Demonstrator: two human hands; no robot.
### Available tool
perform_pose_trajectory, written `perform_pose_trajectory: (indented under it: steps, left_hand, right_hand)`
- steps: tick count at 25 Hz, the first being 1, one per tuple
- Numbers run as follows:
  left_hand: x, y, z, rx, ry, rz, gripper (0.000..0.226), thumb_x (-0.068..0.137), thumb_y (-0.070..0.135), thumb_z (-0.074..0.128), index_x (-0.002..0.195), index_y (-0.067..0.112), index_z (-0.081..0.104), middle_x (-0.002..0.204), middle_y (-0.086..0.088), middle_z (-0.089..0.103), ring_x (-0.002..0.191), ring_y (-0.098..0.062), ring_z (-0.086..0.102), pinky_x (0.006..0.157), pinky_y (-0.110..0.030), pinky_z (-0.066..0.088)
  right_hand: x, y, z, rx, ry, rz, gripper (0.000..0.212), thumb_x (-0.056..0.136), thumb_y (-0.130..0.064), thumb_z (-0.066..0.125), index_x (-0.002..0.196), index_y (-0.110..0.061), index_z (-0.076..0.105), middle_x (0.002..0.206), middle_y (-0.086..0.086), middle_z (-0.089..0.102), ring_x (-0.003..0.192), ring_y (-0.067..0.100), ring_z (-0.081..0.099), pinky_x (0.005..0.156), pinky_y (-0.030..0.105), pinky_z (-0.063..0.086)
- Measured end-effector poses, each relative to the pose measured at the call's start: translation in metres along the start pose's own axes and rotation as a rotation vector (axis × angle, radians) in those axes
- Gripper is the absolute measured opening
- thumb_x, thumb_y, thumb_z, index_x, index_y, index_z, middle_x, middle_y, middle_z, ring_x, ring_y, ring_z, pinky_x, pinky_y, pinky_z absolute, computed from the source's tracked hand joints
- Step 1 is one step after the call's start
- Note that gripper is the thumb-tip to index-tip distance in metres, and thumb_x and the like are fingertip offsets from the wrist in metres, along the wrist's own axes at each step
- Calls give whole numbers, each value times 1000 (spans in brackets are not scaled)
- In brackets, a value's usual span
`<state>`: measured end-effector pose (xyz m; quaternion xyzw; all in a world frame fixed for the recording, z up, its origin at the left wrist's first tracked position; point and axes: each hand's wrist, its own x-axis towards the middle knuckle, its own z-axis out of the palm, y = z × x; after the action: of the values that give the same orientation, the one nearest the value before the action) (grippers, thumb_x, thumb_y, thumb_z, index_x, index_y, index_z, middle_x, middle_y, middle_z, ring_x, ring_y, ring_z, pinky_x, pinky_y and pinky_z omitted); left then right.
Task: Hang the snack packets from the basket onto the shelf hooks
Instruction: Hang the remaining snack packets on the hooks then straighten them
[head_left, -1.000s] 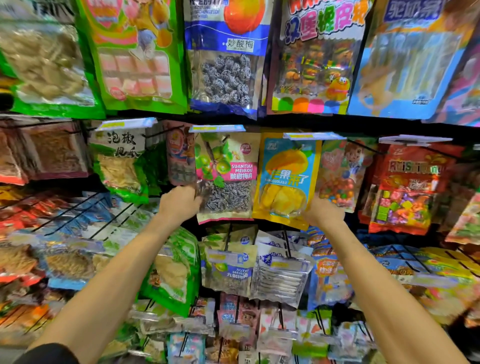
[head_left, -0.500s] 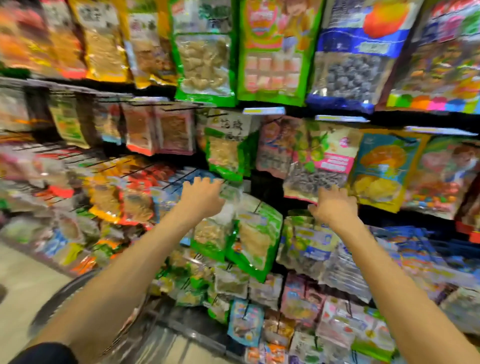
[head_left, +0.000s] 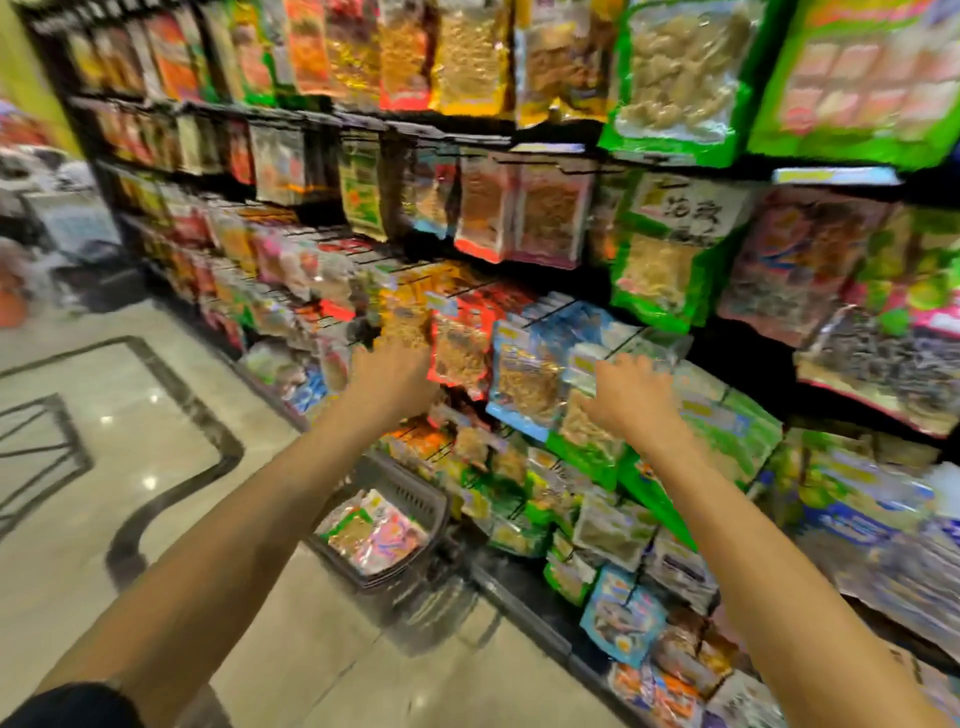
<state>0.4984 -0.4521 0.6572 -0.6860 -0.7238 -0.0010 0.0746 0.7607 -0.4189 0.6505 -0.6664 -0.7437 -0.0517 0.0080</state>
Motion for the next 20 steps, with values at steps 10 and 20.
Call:
perform_pose_trajectory:
  steps: [10, 20]
  left_hand:
    - [46, -162, 69, 47, -90, -219, 63, 94, 50, 44, 148, 18, 31, 139, -13, 50, 129, -35, 44, 100, -50, 38]
    - [158, -264, 147, 100, -176, -158, 52, 96, 50, 43, 135, 15, 45, 135, -14, 53, 128, -36, 45, 100, -50, 38]
  right_hand:
    - [94, -190, 36, 155, -112, -243, 49, 96, -48, 50, 130, -12, 51, 135, 16, 48, 128, 36, 39, 100, 52, 38]
    - [223, -309, 89, 176, -301, -271, 42, 97, -45, 50, 125, -13, 54, 137, 17, 45, 131, 39, 38, 102, 54, 40]
